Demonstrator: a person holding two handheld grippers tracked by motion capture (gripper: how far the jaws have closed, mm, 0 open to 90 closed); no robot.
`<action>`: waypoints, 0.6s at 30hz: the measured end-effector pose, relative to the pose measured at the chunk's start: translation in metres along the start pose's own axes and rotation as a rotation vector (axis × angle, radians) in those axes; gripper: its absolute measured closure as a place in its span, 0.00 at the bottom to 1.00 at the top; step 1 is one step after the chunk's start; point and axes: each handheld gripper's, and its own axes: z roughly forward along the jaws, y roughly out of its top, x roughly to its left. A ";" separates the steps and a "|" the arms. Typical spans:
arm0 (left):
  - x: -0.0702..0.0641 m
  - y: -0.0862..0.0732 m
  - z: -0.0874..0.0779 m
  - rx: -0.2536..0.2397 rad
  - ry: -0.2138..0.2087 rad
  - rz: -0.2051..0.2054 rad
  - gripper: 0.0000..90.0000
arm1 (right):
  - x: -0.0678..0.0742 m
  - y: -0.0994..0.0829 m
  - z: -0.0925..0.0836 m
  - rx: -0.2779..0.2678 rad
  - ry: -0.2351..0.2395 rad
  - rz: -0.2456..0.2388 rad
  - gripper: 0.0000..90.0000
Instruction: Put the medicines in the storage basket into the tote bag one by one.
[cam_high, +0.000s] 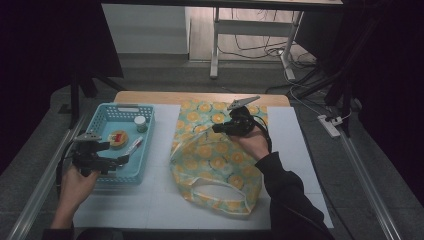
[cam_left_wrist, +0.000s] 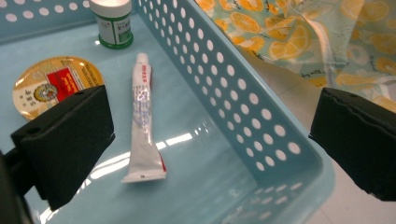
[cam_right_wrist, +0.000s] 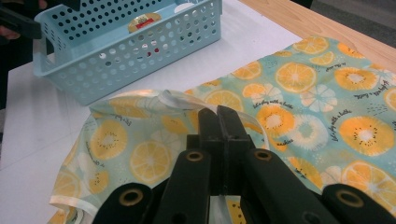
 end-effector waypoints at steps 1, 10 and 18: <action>0.001 0.002 0.001 0.002 0.006 0.006 0.00 | 0.000 0.000 0.000 0.000 0.000 -0.001 1.00; 0.012 0.014 0.012 0.026 0.070 -0.027 0.00 | 0.000 -0.001 0.001 0.004 0.001 -0.001 1.00; 0.029 0.021 0.022 0.063 0.131 -0.071 0.01 | 0.000 -0.001 0.003 0.006 0.003 0.000 1.00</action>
